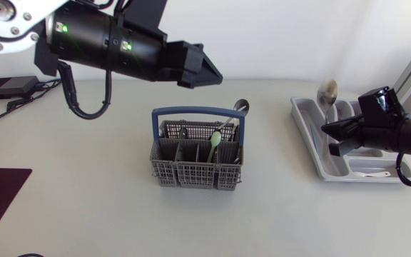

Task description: Sort the cutlery from the basket into the organizer compartments.

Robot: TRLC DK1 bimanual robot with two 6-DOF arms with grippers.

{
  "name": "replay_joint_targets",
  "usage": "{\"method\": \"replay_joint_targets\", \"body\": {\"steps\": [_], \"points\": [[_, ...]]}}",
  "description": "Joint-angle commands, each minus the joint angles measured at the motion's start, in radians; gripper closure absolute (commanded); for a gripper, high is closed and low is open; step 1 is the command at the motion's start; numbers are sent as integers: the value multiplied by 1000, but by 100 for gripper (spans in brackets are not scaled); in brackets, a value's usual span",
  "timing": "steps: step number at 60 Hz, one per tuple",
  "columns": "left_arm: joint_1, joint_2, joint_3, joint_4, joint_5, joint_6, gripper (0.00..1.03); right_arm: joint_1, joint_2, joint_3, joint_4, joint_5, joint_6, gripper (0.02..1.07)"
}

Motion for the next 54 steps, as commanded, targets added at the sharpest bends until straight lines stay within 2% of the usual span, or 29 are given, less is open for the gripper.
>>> {"method": "replay_joint_targets", "body": {"steps": [1, 14, 22, 54], "points": [[-34, -6, -39, 5, -47, 51, 35, -49, 77, 71, 29, 18, 1, 101], [-113, 23, -55, 5, -174, 99, 35, -164, 310, 254, 71, 78, 6, 101], [-141, 55, -61, 5, -209, 119, 35, -174, 438, 355, 94, 149, 10, 101], [-173, 115, -91, 9, -237, 155, 36, -118, 887, 671, 117, 380, 89, 101]]}}
